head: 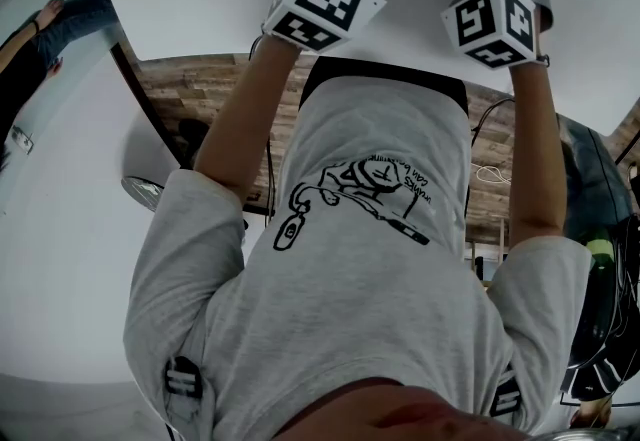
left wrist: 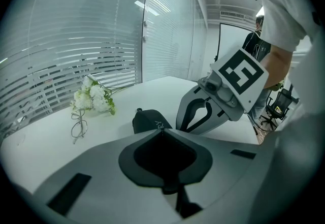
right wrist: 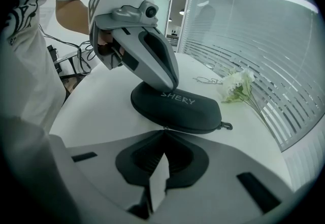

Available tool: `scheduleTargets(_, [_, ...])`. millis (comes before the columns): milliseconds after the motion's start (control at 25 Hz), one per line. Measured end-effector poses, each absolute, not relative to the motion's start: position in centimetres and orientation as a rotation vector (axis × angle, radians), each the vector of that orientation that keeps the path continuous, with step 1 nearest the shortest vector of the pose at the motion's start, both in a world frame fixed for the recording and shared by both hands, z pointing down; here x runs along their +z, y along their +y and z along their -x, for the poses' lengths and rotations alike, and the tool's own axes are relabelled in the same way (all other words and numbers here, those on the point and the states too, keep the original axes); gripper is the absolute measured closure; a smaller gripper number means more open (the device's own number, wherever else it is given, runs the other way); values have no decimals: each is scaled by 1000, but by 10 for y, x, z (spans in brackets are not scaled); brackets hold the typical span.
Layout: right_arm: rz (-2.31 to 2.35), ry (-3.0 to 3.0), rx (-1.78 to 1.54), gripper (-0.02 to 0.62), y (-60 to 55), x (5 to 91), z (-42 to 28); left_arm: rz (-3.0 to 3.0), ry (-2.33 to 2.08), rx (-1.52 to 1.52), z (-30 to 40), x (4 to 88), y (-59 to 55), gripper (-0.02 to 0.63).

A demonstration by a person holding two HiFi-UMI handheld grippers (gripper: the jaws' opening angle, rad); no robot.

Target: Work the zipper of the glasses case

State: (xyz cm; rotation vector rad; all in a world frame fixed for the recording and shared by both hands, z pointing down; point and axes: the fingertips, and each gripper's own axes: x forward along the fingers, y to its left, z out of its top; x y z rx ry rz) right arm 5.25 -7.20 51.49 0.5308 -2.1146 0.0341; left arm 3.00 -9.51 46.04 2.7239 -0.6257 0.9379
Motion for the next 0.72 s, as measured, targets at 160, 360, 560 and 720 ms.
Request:
scheduleTargets(160, [-516, -2129, 51, 591, -65, 517, -42, -2724, -626, 938, -27, 463, -96, 584])
scheduleTargets(360, [-486, -2153, 67, 591, -58, 517, -31, -2722, -632, 938, -27, 463, -101, 584])
scheduleTargets(560, [-458, -2168, 59, 591, -49, 513, -28, -2726, -642, 943, -32, 459, -99, 584])
scheduleTargets(720, [-458, -2172, 53, 591, -45, 512, -37, -2727, -645, 949, -42, 458, -95, 584])
